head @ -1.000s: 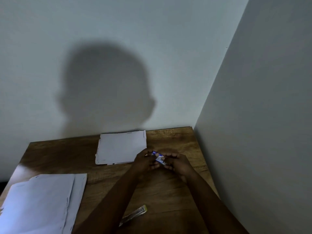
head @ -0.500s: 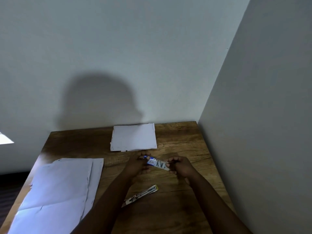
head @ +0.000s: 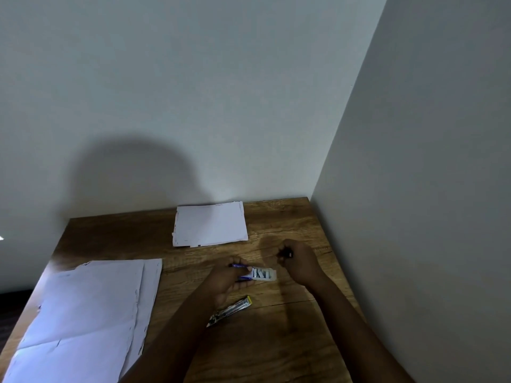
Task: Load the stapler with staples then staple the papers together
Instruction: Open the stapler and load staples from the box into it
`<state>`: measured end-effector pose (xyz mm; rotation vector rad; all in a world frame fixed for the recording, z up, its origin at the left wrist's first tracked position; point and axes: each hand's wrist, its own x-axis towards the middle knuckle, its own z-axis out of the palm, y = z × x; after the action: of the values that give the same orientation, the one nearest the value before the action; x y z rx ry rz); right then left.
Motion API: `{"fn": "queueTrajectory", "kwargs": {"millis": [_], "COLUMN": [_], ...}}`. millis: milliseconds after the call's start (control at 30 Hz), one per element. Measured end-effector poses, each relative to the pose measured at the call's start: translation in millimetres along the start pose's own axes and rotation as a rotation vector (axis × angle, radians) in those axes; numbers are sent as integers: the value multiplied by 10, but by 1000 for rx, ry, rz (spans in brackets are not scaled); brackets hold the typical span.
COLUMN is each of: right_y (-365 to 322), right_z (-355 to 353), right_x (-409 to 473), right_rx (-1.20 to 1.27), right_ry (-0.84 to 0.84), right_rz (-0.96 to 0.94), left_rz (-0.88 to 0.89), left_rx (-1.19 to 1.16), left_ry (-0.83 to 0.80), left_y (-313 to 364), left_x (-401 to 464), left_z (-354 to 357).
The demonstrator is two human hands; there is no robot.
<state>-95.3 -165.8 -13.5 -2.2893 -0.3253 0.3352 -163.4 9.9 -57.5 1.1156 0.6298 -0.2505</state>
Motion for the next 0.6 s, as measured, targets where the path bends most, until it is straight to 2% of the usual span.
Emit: {"fn": "queueTrajectory", "kwargs": {"millis": [200, 600], "right_y": [-102, -75], "right_z": [34, 0], "right_x": [-65, -141], "right_rx": [-273, -370], "right_ry": [-62, -27], "right_rz": [-183, -277], "left_rz": [2, -2], "left_rx": [-58, -105], "left_ry": [-25, -36], "left_y": [-29, -19], "left_x": [50, 29], "left_z": [61, 110]}}
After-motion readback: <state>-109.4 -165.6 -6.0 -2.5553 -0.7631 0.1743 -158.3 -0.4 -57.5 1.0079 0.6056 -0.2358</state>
